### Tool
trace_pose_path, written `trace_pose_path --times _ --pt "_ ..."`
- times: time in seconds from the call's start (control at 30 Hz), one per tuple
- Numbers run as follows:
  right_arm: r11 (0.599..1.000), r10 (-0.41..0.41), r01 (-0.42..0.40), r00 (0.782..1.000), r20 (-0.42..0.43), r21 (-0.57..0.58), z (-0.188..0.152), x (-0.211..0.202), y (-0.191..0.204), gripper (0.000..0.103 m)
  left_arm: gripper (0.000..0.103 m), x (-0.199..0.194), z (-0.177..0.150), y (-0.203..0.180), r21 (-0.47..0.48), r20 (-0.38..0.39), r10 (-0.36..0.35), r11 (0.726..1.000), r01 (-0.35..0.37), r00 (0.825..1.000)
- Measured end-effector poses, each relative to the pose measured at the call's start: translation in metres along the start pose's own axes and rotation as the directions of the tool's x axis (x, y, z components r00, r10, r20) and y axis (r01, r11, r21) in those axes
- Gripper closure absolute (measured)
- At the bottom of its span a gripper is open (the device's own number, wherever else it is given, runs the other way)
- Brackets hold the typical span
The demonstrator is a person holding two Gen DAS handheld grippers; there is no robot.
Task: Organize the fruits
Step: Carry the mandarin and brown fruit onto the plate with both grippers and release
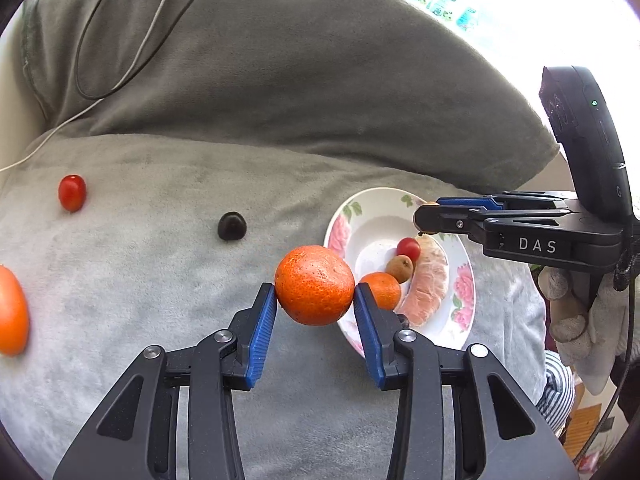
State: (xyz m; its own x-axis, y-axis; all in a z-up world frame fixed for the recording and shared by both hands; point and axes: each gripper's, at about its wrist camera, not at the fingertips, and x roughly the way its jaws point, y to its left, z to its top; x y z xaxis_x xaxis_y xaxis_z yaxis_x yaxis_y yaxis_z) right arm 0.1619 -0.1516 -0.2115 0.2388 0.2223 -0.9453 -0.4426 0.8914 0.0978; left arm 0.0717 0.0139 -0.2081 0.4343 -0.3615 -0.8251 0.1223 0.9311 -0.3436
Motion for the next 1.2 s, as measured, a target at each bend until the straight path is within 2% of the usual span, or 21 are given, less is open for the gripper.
trace_pose_path --times 0.57,1.2 --pt "0.994 -0.029 0.030 1.000 -0.008 0.107 -0.043 -0.009 -0.034 0.071 0.064 0.015 -0.015 -0.057 0.096 -0.067 -0.071 0.992 0.077 0.995" --pt "0.992 -0.017 0.020 1.000 -0.019 0.126 -0.055 -0.005 -0.038 0.071 0.064 0.022 -0.020 -0.074 0.133 -0.096 -0.087 0.986 0.100 0.992"
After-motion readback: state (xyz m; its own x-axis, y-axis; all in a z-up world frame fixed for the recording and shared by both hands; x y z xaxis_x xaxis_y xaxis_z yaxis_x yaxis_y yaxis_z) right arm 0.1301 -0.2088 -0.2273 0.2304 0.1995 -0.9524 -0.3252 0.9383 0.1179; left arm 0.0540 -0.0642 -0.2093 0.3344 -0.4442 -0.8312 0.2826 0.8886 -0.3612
